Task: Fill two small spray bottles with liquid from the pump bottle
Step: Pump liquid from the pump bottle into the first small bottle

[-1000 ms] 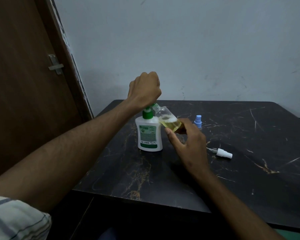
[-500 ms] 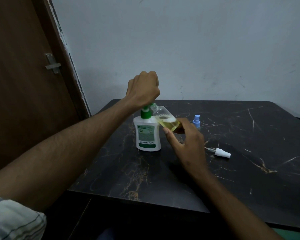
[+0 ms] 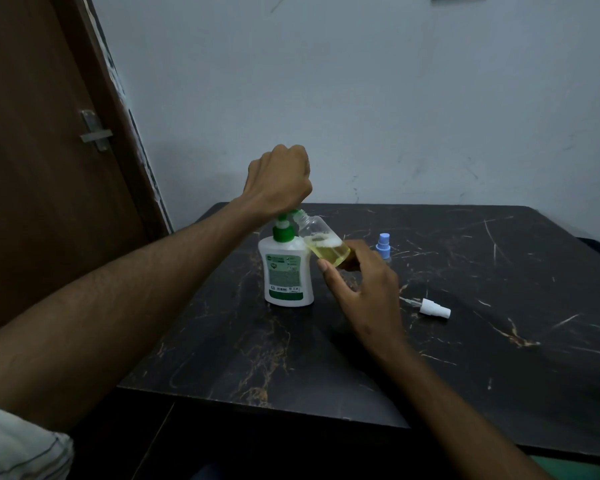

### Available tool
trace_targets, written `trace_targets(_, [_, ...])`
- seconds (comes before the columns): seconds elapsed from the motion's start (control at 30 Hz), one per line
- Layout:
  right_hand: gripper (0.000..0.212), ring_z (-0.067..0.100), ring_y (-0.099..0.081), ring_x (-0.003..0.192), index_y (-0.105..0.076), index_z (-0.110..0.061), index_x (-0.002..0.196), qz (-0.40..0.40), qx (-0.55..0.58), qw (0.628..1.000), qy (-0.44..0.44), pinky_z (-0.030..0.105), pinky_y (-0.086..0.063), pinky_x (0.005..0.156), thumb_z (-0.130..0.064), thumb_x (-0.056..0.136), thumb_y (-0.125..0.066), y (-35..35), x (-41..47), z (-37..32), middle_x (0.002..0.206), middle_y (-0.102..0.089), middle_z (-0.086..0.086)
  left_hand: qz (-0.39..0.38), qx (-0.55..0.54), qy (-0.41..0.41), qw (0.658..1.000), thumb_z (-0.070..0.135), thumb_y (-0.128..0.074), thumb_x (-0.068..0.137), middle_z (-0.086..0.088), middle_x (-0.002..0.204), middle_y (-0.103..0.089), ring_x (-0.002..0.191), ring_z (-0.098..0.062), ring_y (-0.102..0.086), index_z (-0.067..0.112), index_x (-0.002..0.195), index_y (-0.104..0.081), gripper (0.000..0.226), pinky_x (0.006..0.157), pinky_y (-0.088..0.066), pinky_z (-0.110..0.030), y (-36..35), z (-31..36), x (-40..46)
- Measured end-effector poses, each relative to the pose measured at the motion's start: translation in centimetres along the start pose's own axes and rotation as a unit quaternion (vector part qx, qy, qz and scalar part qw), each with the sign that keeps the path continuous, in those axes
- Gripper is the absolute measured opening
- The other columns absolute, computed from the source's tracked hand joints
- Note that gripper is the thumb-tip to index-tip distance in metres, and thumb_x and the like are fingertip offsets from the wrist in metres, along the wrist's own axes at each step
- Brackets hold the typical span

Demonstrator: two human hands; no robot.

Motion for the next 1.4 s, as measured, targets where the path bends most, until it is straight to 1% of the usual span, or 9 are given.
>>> trace_targets(0.13, [0.031, 0.001, -0.060, 0.095, -0.066, -0.023, 0.115, -0.006, -0.003, 1.000, -0.002, 0.009, -0.044, 0.077, -0.048, 0.097, -0.066, -0.09, 0.03, 0.12, 0.102, -0.064, -0.014, 0.008, -0.010, 0.002, 1.000, -0.001, -0.049, 0.069, 0.004, 0.055, -0.034, 0.050, -0.016, -0.035, 0.022, 0.055, -0.035, 0.030, 0.053, -0.032, -0.030, -0.39, -0.18, -0.26])
trace_targets(0.23, [0.033, -0.004, -0.058, 0.095, -0.065, -0.023, 0.116, -0.005, -0.003, 1.000, 0.000, 0.005, -0.042, 0.076, -0.049, 0.096, -0.064, -0.08, -0.03, 0.00, 0.102, -0.062, -0.016, 0.003, 0.000, 0.001, 1.000, -0.002, -0.049, 0.070, 0.002, 0.056, -0.039, 0.052, -0.019, -0.041, 0.019, 0.055, -0.040, 0.027, 0.054, -0.036, -0.032, -0.46, -0.11, -0.26])
trace_targets(0.43, [0.031, -0.001, -0.059, 0.096, -0.064, -0.024, 0.116, -0.007, -0.004, 1.000, -0.002, 0.012, -0.046, 0.077, -0.049, 0.097, -0.066, -0.12, 0.04, 0.16, 0.103, -0.063, -0.014, 0.008, -0.002, 0.006, 1.000, -0.004, -0.048, 0.071, 0.002, 0.054, -0.038, 0.050, -0.017, -0.039, 0.018, 0.055, -0.040, 0.028, 0.052, -0.033, -0.030, -0.20, -0.25, 0.18])
trace_targets(0.6, [0.032, -0.003, -0.059, 0.096, -0.065, -0.024, 0.116, -0.007, -0.005, 1.000, 0.001, 0.007, -0.043, 0.077, -0.050, 0.097, -0.065, -0.17, 0.01, 0.23, 0.101, -0.061, -0.018, 0.009, -0.004, 0.010, 1.000, -0.003, -0.048, 0.067, 0.001, 0.054, -0.038, 0.051, -0.020, -0.038, 0.016, 0.054, -0.039, 0.024, 0.051, -0.034, -0.032, -0.41, -0.20, -0.22])
trace_targets(0.73, [0.031, 0.000, -0.060, 0.097, -0.064, -0.025, 0.115, -0.005, -0.003, 1.000, 0.004, 0.012, -0.047, 0.078, -0.050, 0.097, -0.065, -0.19, 0.04, 0.27, 0.102, -0.062, -0.017, 0.005, -0.003, 0.007, 1.000, -0.003, -0.049, 0.071, 0.001, 0.056, -0.044, 0.054, -0.020, -0.046, 0.016, 0.056, -0.043, 0.025, 0.052, -0.036, -0.031, -0.07, -0.06, 0.04])
trace_targets(0.9, [0.027, 0.001, -0.060, 0.096, -0.064, -0.026, 0.114, -0.003, -0.003, 1.000, 0.004, 0.015, -0.048, 0.078, -0.048, 0.097, -0.066, -0.16, 0.04, 0.37, 0.100, -0.063, -0.016, 0.005, -0.009, 0.005, 1.000, -0.001, -0.045, 0.062, 0.002, 0.052, -0.032, 0.050, -0.020, -0.034, 0.017, 0.053, -0.036, 0.022, 0.051, -0.034, -0.032, -0.38, -0.07, -0.30])
trace_targets(1.07, [0.030, 0.004, -0.061, 0.095, -0.065, -0.025, 0.115, 0.003, 0.000, 1.000, 0.008, 0.026, -0.054, 0.078, -0.049, 0.097, -0.065, -0.17, 0.06, 0.31, 0.101, -0.065, -0.013, -0.001, -0.004, 0.011, 1.000, -0.003, -0.049, 0.071, -0.001, 0.059, -0.048, 0.056, -0.021, -0.048, 0.016, 0.057, -0.045, 0.023, 0.054, -0.040, -0.033, -0.02, -0.03, -0.06])
trace_targets(1.27, [0.030, -0.001, -0.059, 0.095, -0.064, -0.027, 0.113, -0.002, -0.006, 1.000, 0.007, 0.013, -0.046, 0.076, -0.052, 0.097, -0.064, -0.20, 0.09, 0.40, 0.099, -0.061, -0.019, 0.005, -0.009, 0.016, 1.000, -0.004, -0.047, 0.066, 0.001, 0.052, -0.036, 0.049, -0.020, -0.038, 0.016, 0.052, -0.039, 0.026, 0.051, -0.036, -0.031, -0.24, -0.04, -0.21])
trace_targets(1.4, [0.032, -0.002, -0.059, 0.095, -0.064, -0.026, 0.113, 0.001, -0.005, 1.000, 0.009, 0.013, -0.047, 0.076, -0.053, 0.096, -0.063, -0.21, 0.11, 0.30, 0.099, -0.061, -0.019, -0.005, -0.005, 0.016, 1.000, -0.004, -0.050, 0.071, 0.003, 0.055, -0.042, 0.052, -0.019, -0.045, 0.019, 0.055, -0.042, 0.029, 0.055, -0.037, -0.031, -0.09, -0.09, -0.23])
Point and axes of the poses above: each hand's wrist, its own x-axis towards the middle knuckle, its own y-axis out of the back of the hand, z = x × y, the point moved 6 cm from there along x, towards the middle knuckle
